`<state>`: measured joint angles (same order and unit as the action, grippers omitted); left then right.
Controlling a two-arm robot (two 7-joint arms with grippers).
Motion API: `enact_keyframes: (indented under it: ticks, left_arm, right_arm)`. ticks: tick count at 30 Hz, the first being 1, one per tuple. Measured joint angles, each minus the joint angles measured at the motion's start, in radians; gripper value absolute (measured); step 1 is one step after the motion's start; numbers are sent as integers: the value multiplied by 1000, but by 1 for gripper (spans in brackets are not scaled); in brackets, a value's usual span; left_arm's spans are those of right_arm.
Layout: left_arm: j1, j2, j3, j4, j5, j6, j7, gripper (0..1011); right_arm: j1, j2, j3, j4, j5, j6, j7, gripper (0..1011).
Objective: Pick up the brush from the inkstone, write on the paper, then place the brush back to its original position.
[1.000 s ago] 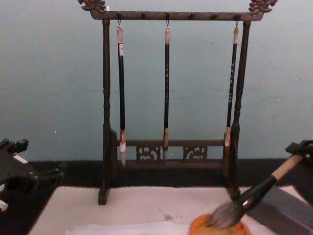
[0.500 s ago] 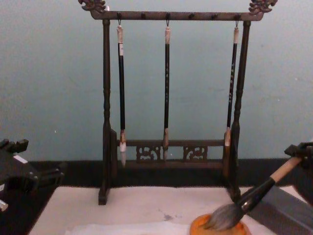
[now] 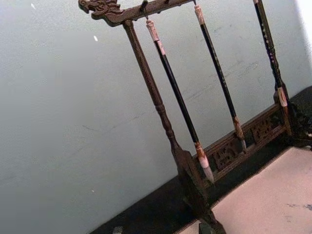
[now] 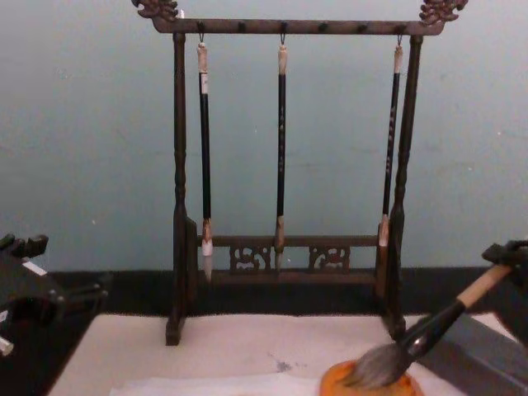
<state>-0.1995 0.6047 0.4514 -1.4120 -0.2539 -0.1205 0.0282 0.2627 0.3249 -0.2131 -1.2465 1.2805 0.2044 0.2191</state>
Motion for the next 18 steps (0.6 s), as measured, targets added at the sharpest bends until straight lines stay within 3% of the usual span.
enact_keyframes:
  ticks: [18]
  left_arm:
    - [0, 0, 0, 0, 0, 0, 0, 1010]
  right_arm:
    - [-7, 5, -28, -3, 38, -40, -25, 173]
